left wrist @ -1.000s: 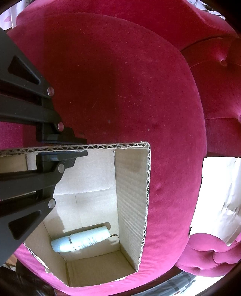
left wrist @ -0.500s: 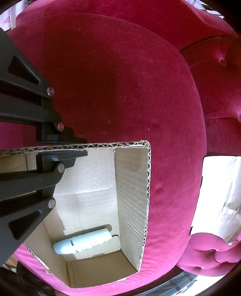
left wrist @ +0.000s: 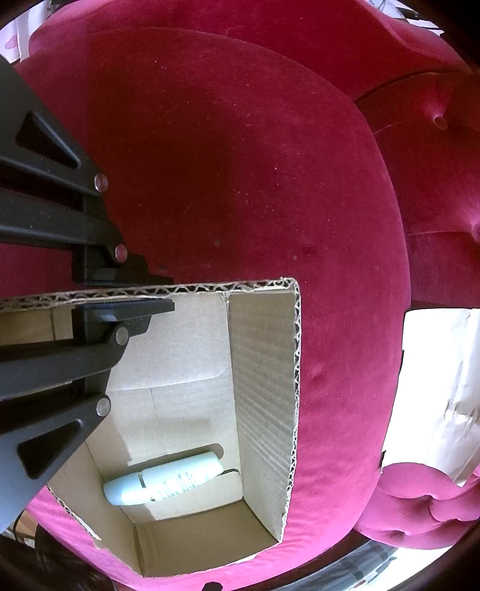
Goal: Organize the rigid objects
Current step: 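Move the right tool to the brown lipstick tube and grasp it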
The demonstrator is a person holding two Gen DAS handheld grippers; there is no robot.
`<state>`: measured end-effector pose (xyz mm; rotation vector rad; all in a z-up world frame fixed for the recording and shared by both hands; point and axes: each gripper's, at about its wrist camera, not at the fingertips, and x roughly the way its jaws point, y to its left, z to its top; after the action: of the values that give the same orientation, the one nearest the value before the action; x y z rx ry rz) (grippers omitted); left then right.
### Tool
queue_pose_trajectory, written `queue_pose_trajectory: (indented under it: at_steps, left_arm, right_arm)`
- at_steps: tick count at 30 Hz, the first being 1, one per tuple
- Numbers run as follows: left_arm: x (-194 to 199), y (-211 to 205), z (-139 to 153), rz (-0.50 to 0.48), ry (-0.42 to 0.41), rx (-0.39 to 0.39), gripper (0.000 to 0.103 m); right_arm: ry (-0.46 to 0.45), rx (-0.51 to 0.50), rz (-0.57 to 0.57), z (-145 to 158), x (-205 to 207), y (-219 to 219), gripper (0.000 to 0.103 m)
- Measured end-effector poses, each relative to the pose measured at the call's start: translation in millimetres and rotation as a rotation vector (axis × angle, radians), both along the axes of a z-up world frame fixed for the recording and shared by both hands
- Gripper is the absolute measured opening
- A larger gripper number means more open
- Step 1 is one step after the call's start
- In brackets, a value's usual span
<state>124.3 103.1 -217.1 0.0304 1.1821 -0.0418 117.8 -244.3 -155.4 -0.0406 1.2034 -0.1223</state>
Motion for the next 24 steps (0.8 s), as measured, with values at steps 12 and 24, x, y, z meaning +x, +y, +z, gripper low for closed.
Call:
queue_pose_trajectory:
  at_steps: [12, 24]
  left_arm:
    - [-1.2, -2.5, -0.2, -0.001, -0.004, 0.005, 0.005]
    - [-0.2, -2.4, 0.2, -0.005, -0.002, 0.008, 0.005]
  right_arm:
    - [0.051, 0.028, -0.052, -40.6, -4.3, -29.6, 0.103]
    - [0.030, 0.062, -0.090, -61.2, -9.1, -43.9, 0.100]
